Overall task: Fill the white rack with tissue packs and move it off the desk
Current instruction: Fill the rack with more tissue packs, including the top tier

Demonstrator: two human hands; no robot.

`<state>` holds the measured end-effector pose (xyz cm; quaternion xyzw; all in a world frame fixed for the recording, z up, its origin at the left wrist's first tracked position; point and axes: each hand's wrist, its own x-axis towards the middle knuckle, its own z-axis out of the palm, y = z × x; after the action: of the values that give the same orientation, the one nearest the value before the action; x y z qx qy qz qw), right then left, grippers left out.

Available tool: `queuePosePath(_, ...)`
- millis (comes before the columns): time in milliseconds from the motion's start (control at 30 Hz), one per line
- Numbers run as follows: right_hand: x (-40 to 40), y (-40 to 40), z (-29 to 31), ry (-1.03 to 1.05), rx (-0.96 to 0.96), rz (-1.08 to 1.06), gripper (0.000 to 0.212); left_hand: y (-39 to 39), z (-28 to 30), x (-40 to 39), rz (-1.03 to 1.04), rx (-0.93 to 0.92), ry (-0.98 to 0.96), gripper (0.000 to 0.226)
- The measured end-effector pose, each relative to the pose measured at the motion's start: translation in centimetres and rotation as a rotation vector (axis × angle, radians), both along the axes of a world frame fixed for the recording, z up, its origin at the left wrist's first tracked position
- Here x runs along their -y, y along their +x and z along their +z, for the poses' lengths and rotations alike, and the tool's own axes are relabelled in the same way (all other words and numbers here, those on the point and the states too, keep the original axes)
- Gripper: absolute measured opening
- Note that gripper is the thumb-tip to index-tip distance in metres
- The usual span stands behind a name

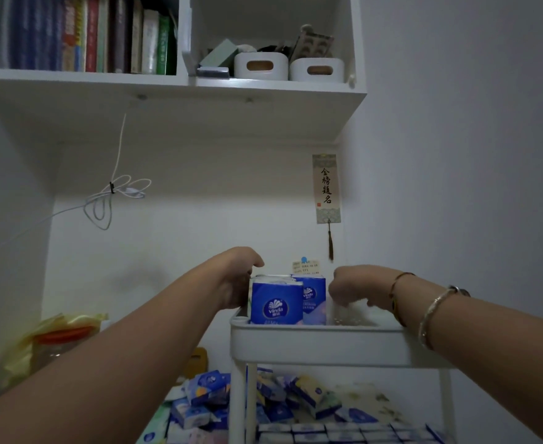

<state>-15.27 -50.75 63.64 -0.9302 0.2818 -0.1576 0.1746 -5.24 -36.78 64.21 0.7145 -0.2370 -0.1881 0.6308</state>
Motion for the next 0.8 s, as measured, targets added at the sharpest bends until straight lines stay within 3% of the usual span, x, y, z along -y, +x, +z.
queuePosePath(100, -0.2, -0.4, 0.7, 0.011, 0.209, 0.005, 0.034, 0.9, -0.4, -1.0, 0.034, -0.005, -0.097, 0.014)
queuePosePath(267, -4.0, -2.1, 2.4, 0.05, 0.505, 0.171, 0.048, 2.2, -1.5, -4.9, 0.129, 0.112, -0.213, 0.042)
queuePosePath(600, -17.1, -1.4, 1.2, -0.001, 0.585, 0.53, 0.052, 3.0, -6.3, -18.7, 0.362, 0.198, -0.267, 0.027)
queuePosePath(800, -24.1, 3.8, -4.5, 0.066, 0.442, 0.681, 0.052, 4.6, -10.7, -26.7, 0.533, 0.176, -0.242, 0.017)
